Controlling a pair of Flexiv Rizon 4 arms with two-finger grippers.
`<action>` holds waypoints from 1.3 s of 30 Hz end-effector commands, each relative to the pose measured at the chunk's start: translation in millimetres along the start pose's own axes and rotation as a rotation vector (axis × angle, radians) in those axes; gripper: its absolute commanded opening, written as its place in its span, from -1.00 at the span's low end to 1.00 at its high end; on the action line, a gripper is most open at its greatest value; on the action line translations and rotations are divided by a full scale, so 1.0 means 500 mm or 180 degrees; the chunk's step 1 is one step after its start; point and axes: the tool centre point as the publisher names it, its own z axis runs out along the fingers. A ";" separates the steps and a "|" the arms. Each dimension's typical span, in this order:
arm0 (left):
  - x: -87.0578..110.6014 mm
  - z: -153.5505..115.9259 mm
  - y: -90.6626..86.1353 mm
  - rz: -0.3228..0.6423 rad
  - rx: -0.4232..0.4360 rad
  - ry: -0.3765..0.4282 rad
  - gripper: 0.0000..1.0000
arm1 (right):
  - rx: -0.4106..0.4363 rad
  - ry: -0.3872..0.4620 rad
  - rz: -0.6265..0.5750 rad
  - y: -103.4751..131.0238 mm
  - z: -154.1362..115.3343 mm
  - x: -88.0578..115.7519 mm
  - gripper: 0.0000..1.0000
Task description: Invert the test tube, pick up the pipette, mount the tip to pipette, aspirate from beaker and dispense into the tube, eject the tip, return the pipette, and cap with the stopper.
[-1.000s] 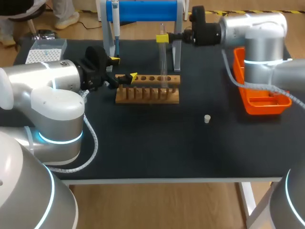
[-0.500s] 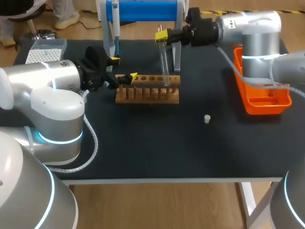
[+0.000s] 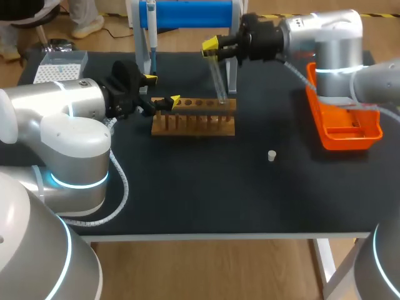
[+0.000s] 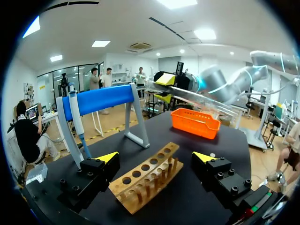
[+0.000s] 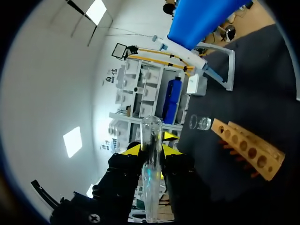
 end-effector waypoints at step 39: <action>-0.002 0.000 0.003 0.0002 0.0017 0.0010 1.00 | -0.0110 0.0069 0.0324 0.002 -0.001 -0.007 -1.00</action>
